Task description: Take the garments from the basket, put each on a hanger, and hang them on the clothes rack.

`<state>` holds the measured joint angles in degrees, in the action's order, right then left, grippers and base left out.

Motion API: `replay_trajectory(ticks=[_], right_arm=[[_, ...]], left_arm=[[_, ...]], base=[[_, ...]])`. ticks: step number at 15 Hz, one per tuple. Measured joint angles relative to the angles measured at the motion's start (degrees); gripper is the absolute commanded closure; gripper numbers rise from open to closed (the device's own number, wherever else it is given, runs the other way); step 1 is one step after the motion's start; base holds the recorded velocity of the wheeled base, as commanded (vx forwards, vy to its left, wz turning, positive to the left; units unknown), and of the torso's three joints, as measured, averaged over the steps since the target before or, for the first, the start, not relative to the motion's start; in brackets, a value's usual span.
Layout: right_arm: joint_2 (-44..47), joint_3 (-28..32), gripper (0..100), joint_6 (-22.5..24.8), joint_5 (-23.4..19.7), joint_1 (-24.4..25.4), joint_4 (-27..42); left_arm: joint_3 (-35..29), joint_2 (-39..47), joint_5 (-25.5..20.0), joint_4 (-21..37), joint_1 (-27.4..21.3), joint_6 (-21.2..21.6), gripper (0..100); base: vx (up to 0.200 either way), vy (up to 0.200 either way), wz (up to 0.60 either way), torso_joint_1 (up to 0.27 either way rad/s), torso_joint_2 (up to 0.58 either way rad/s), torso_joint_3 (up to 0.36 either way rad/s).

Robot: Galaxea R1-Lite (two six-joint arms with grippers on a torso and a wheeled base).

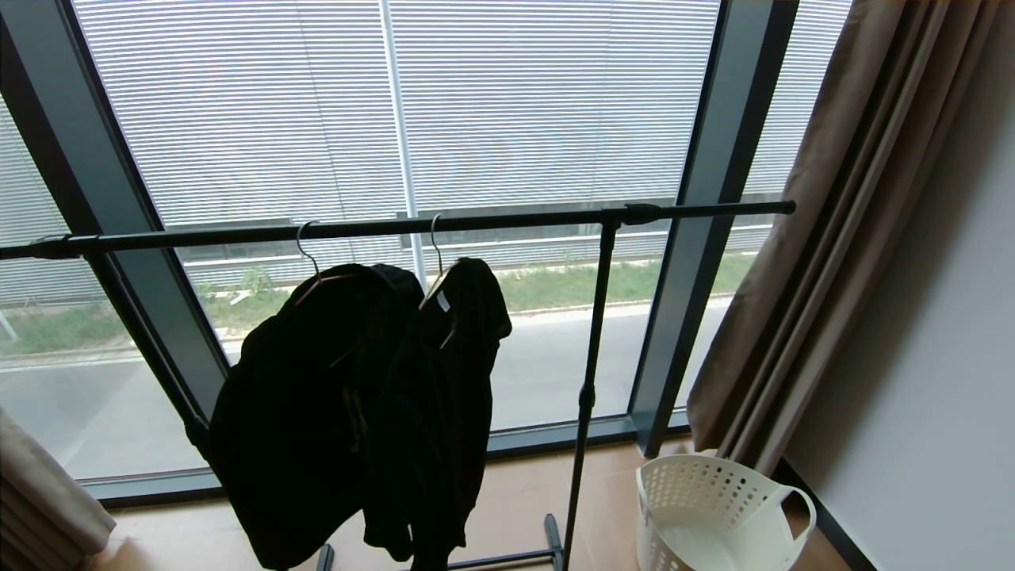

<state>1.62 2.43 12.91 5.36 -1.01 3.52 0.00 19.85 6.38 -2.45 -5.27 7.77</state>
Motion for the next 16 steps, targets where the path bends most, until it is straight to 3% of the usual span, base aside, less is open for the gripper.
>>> replay_trajectory(ticks=[2, 4, 9, 12, 14, 16], right_arm=[[-0.5, 0.0, 0, -0.1, -1.7, 0.0, 0.0], [-1.0, 0.0, 0, -0.3, -2.3, 0.1, 0.1], [-1.3, 0.0, 0, -3.1, -2.2, 0.3, 0.1], [-1.3, 0.0, 0, -3.8, -2.3, 0.3, 0.1], [-1.4, 0.0, 0, -3.9, -2.1, 0.3, 0.1], [-1.4, -0.3, 0, -4.2, -1.9, 0.4, -1.4]], left_arm=[[0.0, -3.3, -0.1, 1.0, 5.3, 1.0, 0], [-0.2, -8.3, -1.7, 2.7, 7.2, 1.3, 0], [-0.9, -14.7, -6.1, 5.5, 7.6, -3.1, 0], [-0.9, -16.1, -14.4, 5.7, 5.0, -2.2, 0], [-0.9, -17.7, -12.9, 5.7, 4.6, -1.9, 0], [-0.7, -18.8, -7.4, 5.7, 4.8, -3.0, 0]], base=[[0.0, 0.0, 0.0, 0.0, 0.0, 0.0], [0.0, 0.0, 0.0, 0.0, 0.0, 0.0], [0.0, 0.0, 0.0, 0.0, 0.0, 0.0], [0.0, 0.0, 0.0, 0.0, 0.0, 0.0], [0.0, 0.0, 0.0, 0.0, 0.0, 0.0], [0.0, 0.0, 0.0, 0.0, 0.0, 0.0]])
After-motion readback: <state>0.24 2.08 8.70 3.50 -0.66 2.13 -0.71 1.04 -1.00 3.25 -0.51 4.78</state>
